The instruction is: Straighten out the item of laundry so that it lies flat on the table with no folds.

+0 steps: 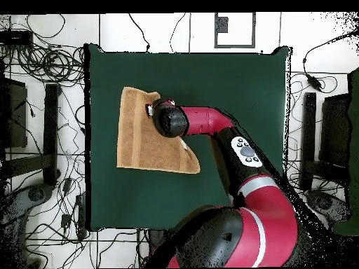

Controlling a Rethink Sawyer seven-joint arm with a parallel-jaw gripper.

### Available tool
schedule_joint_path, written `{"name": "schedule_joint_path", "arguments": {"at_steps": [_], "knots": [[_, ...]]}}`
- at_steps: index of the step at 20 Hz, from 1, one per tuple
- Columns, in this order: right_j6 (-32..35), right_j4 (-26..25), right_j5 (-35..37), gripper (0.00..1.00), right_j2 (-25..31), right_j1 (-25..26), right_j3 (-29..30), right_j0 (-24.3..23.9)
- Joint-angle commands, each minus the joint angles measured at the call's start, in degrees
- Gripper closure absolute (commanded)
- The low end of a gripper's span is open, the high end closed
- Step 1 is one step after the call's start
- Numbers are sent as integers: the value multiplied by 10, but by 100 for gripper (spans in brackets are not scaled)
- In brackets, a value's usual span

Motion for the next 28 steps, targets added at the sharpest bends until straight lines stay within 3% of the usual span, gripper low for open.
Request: {"name": "schedule_joint_path", "arguments": {"at_steps": [1,28], "knots": [[91,16,57,100,-53,-15,52,21],[64,79,168,100,-67,-102,104,14]]}}
